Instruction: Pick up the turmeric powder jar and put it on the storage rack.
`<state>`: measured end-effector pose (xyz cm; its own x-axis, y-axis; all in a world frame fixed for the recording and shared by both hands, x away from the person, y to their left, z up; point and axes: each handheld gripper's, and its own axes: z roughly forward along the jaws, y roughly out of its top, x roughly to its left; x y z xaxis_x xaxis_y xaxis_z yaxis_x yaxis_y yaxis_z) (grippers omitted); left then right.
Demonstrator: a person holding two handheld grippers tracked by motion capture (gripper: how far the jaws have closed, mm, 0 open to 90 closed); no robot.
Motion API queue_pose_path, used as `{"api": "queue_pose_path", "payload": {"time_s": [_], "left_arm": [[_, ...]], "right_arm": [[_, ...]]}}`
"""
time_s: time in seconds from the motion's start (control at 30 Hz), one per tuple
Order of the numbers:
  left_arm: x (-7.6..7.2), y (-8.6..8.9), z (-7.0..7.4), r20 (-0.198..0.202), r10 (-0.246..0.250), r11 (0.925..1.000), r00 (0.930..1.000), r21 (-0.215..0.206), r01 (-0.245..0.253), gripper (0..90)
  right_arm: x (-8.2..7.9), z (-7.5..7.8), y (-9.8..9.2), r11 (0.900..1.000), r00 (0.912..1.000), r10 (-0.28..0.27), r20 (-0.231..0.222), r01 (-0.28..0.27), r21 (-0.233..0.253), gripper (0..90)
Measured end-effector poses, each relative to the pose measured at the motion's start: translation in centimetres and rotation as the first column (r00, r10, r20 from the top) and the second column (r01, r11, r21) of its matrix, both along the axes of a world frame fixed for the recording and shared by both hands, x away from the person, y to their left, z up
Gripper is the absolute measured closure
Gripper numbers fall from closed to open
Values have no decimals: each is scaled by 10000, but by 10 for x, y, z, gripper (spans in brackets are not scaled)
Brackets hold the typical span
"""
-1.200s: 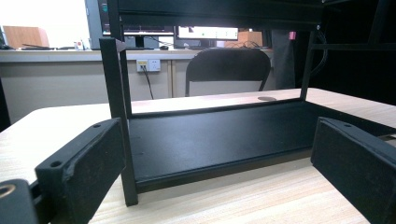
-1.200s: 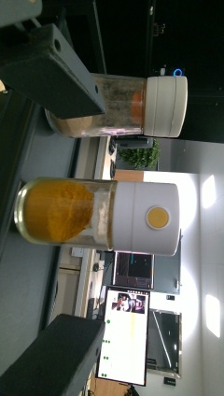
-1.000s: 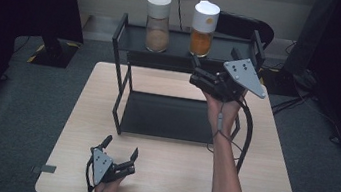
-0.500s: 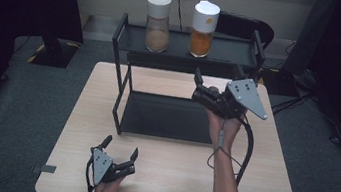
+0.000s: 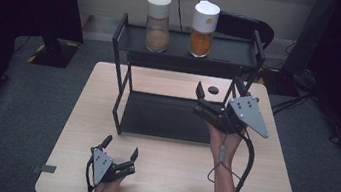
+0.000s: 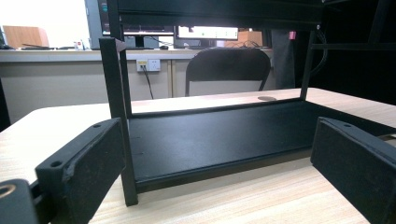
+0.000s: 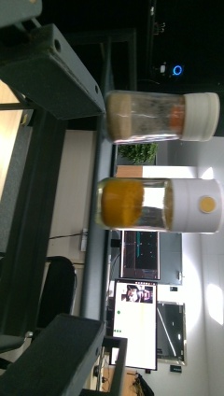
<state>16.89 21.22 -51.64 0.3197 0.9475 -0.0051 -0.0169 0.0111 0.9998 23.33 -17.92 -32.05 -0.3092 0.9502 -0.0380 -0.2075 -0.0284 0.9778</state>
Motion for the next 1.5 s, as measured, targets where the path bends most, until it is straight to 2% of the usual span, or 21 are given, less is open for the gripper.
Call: {"api": "queue_pose_path", "payload": {"time_s": [0.2,0.4,0.6,0.83,1.27,1.5], "left_arm": [[0,0,0,1,-4,10000,10000,-5,4,27],[0,0,0,13,-10,10000,10000,-23,10,27],[0,0,0,14,-5,10000,10000,-26,5,27],[0,0,0,14,-3,10000,10000,-27,3,27],[0,0,0,15,4,10000,10000,-29,-4,27],[0,0,0,16,3,10000,10000,-28,-3,27]], "right_arm": [[-4,-15,1,9999,9999,-101,-134,99,-101,0],[-6,-38,2,10000,9975,-64,-705,63,-13,0],[-12,-53,1,10000,9941,83,-1081,-83,7,0],[-22,-68,2,10000,9950,63,-998,-69,-56,0],[-27,-82,2,9999,9938,-86,-1107,75,-106,0],[-32,-95,1,9995,9929,-275,-1156,258,-159,0]]}}
